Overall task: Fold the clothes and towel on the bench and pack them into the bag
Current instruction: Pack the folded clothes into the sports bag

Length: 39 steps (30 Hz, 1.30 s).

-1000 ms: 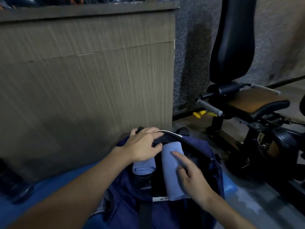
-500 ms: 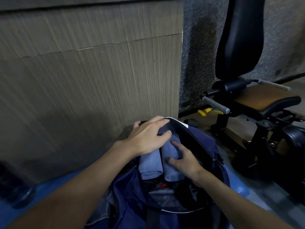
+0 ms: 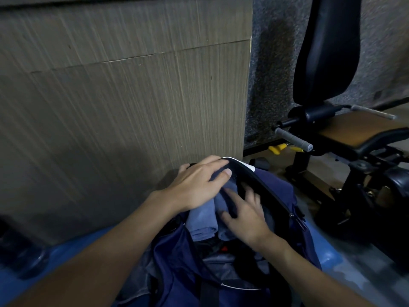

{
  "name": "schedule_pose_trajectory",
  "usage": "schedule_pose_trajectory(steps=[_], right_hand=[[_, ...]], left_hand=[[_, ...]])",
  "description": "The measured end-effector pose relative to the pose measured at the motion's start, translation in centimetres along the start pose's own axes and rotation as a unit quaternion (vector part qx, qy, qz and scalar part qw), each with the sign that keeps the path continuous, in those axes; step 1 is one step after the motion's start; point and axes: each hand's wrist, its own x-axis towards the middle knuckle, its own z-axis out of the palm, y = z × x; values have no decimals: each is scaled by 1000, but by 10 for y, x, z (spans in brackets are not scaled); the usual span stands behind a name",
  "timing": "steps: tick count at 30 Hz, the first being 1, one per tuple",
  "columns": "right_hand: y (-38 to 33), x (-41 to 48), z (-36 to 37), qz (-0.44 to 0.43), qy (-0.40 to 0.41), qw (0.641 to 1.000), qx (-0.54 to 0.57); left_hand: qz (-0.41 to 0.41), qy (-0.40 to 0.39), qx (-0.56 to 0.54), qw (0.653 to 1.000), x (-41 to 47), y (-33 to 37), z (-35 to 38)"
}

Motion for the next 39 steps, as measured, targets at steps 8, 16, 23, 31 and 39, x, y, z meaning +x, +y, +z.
schedule_pose_trajectory(steps=[8, 16, 23, 31, 39], right_hand=[[12, 8, 12, -31, -83, 993, -73], [18, 9, 13, -24, -113, 992, -48], [16, 15, 21, -26, -133, 988, -77], [12, 17, 14, -7, -156, 985, -70], [-23, -19, -10, -50, 17, 988, -143]], left_hand=[[17, -11, -21, 1000, -4, -5, 4], [28, -34, -1, 999, -6, -12, 8], [36, -32, 3, 999, -5, -14, 11], [5, -62, 65, 996, -19, -5, 11], [14, -18, 11, 1000, -61, -17, 7]])
